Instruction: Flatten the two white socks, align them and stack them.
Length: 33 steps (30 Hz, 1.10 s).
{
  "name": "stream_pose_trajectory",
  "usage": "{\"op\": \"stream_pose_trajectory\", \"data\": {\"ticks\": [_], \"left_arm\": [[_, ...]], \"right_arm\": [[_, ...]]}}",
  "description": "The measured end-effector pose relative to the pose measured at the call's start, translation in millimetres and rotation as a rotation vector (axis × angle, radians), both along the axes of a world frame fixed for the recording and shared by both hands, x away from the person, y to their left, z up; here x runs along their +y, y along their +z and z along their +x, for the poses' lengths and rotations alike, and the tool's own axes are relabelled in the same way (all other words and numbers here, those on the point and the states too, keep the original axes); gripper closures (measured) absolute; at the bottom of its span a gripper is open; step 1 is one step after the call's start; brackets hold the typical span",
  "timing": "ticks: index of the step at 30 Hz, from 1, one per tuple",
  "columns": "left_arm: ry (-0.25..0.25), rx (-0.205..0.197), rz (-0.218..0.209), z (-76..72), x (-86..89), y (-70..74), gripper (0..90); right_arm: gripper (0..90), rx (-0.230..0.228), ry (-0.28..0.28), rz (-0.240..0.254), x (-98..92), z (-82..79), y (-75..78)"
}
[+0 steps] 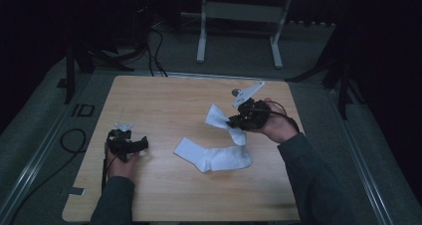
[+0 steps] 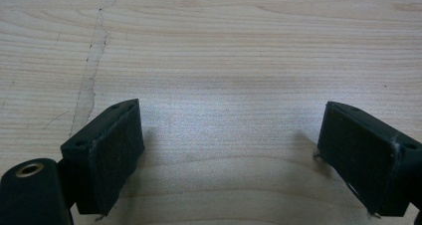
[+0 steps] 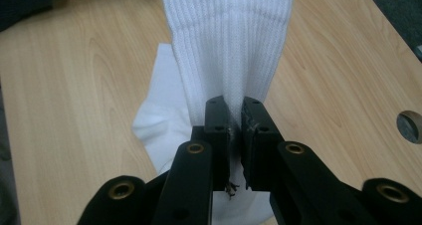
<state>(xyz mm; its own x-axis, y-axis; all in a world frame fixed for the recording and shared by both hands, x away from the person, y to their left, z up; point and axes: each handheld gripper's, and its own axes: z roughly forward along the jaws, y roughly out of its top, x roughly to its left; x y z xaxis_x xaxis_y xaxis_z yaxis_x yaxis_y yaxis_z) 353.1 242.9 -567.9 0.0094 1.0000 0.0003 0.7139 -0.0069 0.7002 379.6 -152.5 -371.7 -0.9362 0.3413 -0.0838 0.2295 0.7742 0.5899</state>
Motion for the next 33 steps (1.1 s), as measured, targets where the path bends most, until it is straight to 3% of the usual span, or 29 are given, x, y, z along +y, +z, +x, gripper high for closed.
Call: {"op": "stream_pose_trajectory", "data": {"ticks": [5,11,24,33], "left_arm": [[-0.001,0.001,0.001,-0.1,0.1,0.1,10.8],[-0.002,0.002,0.002,-0.1,0.1,0.1,10.7],[-0.002,0.002,0.001,-0.1,0.1,0.1,10.8],[-0.002,0.001,0.002,-0.1,0.1,0.1,10.8]], "right_arm": [[82.6,0.017,0.02,-0.001,6.1,-5.3,-5.0],[82.3,0.043,0.056,-0.01,21.3,-11.5,-22.9],[82.0,0.101,0.022,0.001,38.0,-12.4,-64.2],[81.8,0.123,-0.035,0.001,56.9,-15.4,-91.6]]}}
